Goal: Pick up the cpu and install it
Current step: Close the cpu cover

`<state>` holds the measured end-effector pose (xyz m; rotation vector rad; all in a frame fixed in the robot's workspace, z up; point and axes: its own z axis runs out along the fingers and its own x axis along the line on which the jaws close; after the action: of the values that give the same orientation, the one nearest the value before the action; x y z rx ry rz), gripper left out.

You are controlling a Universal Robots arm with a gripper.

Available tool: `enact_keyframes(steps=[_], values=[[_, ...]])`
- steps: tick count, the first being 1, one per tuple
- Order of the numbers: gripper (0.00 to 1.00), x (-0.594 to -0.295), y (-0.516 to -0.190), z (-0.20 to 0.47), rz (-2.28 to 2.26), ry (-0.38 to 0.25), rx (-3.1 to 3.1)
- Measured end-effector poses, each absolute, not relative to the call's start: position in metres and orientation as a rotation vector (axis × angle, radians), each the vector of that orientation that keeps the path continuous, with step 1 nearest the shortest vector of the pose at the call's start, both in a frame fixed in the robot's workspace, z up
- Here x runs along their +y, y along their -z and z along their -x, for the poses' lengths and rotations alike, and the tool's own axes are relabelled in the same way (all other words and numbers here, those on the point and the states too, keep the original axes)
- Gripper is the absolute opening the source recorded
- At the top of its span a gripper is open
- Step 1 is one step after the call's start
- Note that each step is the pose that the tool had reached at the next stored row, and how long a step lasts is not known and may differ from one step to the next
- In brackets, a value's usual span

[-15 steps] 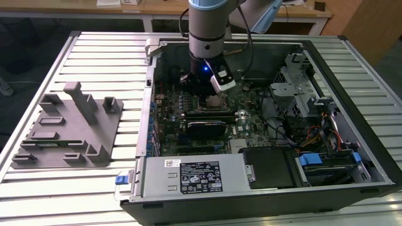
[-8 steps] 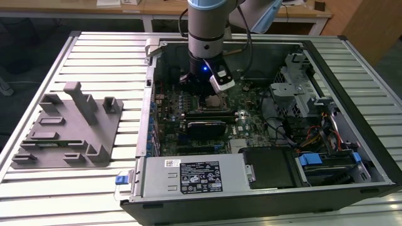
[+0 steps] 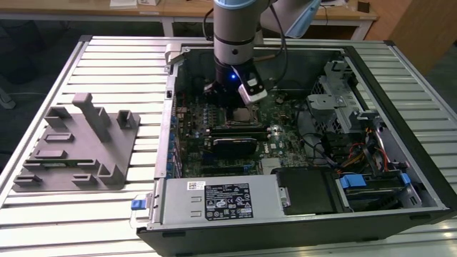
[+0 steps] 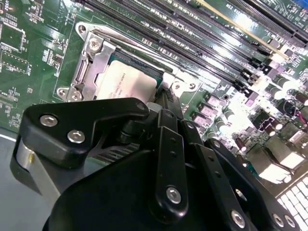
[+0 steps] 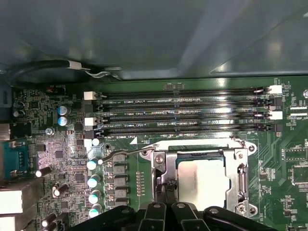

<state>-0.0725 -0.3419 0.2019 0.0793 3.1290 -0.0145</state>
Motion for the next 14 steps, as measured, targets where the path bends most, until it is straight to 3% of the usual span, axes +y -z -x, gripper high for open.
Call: enact_keyframes(steps=[14], values=[[0.11, -0.3419, -0.2036, 0.0716, -0.079, 0.015, 3.129]])
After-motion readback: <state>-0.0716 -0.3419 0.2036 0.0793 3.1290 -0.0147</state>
